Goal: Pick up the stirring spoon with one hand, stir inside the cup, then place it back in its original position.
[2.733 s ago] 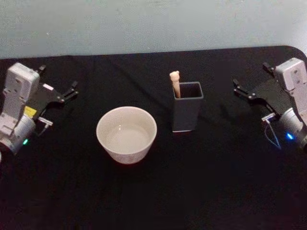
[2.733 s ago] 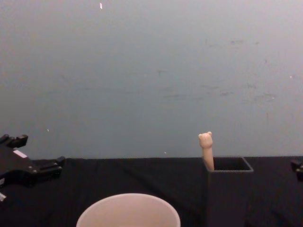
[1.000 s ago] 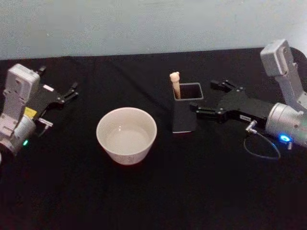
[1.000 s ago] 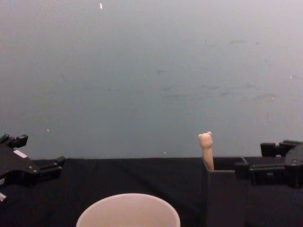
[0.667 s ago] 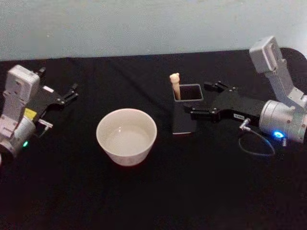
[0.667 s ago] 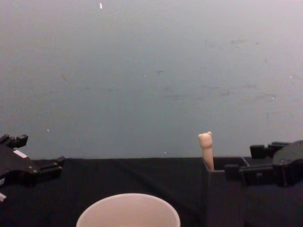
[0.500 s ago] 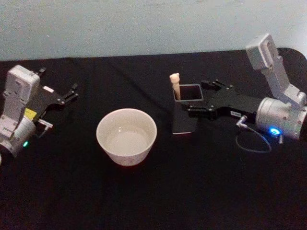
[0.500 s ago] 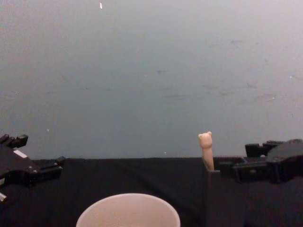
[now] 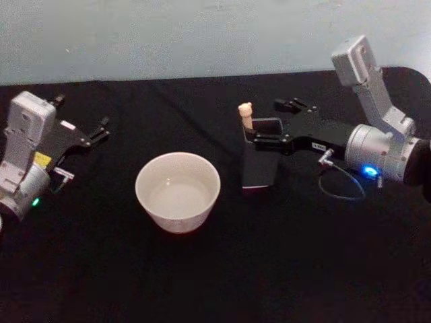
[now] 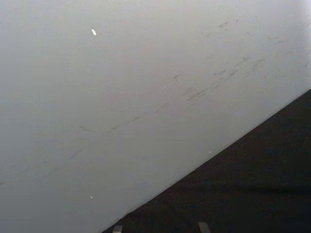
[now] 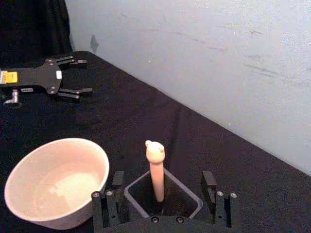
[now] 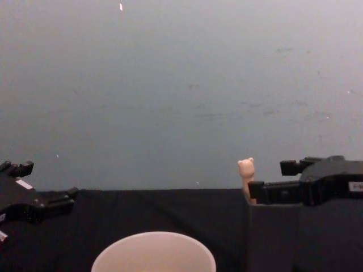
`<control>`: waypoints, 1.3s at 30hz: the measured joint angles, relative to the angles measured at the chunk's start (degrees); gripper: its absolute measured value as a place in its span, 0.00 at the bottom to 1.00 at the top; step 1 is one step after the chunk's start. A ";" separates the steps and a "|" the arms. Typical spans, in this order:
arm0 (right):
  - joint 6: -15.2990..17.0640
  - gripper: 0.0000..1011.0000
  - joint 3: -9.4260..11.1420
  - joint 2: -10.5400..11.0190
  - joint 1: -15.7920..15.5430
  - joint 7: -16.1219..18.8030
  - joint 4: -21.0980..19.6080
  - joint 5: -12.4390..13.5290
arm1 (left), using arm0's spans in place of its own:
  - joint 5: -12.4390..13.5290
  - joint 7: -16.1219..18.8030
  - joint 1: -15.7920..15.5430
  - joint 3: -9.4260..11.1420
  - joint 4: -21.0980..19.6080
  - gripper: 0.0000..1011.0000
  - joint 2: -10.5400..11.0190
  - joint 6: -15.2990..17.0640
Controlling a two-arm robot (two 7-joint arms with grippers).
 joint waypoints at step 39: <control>-0.71 0.99 -1.61 -4.34 3.90 0.89 6.01 -2.71 | 0.00 0.00 0.00 0.00 0.00 0.99 0.00 0.00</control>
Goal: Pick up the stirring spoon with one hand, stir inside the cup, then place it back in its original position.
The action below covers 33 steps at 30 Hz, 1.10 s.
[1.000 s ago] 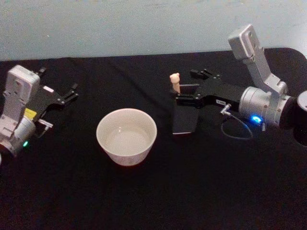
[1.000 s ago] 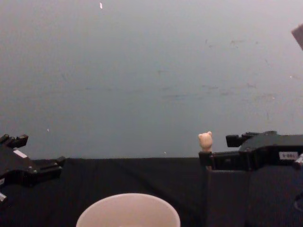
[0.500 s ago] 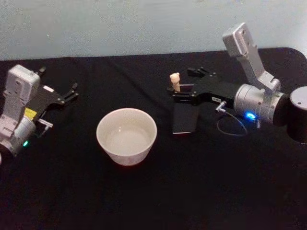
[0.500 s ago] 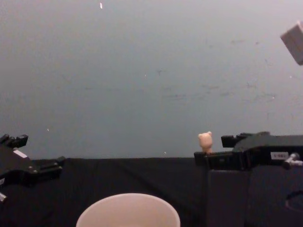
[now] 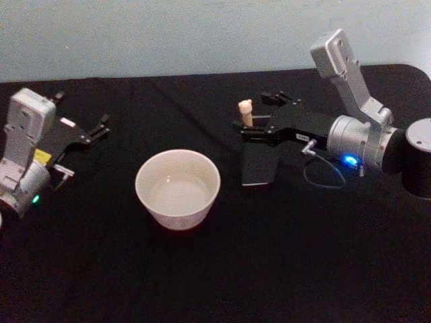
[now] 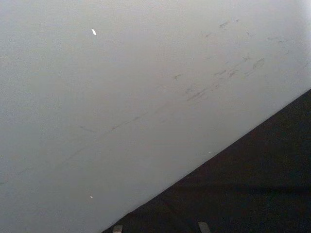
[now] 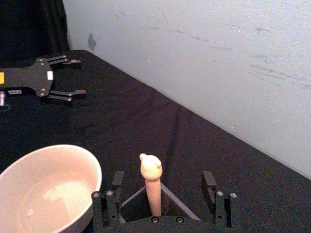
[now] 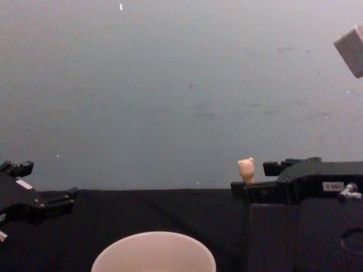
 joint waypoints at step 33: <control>0.14 0.16 0.09 0.00 -0.01 -0.08 -0.01 0.24 | 0.00 0.00 0.00 0.00 0.00 0.99 0.00 0.00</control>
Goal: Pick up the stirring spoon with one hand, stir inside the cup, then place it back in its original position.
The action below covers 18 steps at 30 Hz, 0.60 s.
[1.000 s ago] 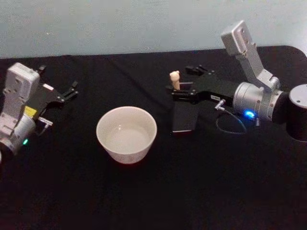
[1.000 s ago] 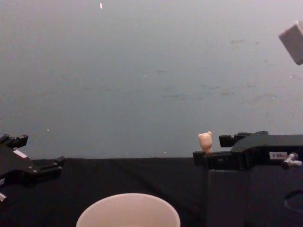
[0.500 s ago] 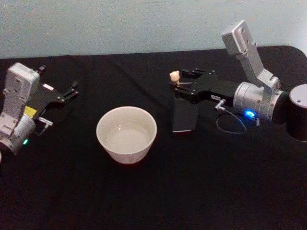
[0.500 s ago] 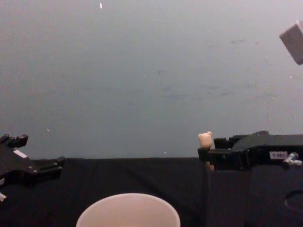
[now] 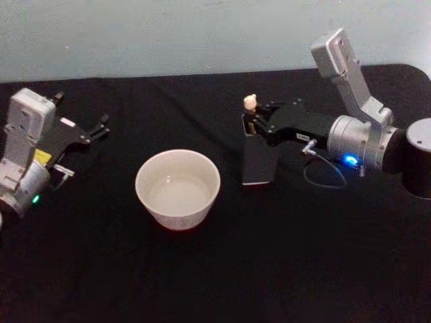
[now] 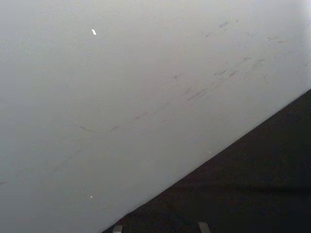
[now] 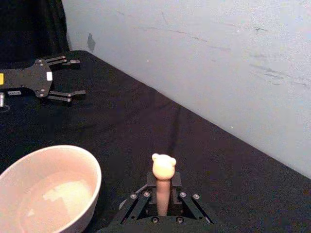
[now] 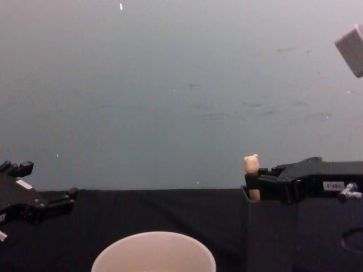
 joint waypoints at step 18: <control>-1.40 0.16 1.37 0.15 -1.29 0.16 -2.16 1.32 | 0.00 0.00 0.00 0.00 0.00 0.99 0.00 0.00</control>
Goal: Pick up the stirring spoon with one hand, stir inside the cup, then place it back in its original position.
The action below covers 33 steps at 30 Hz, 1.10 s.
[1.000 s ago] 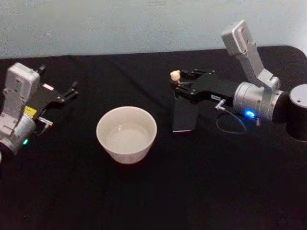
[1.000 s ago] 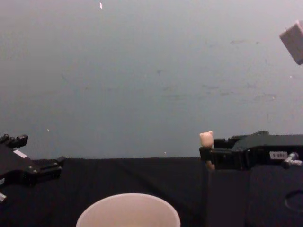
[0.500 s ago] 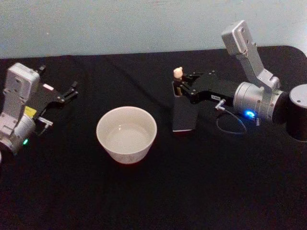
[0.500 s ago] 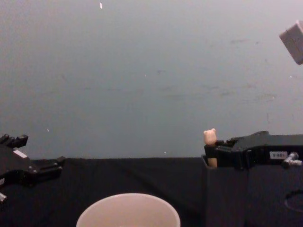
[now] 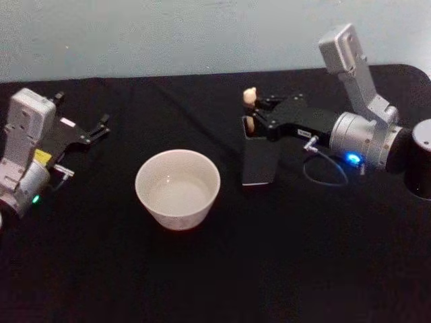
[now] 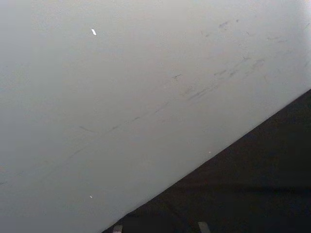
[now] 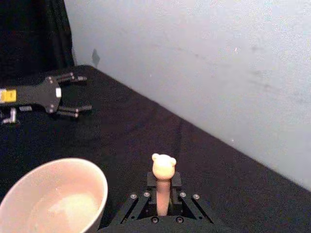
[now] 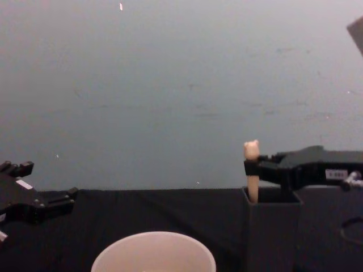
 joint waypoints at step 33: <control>-4.21 0.16 4.64 2.28 -0.30 -0.83 -8.64 4.93 | 0.00 0.00 0.00 0.00 0.00 0.99 0.00 0.00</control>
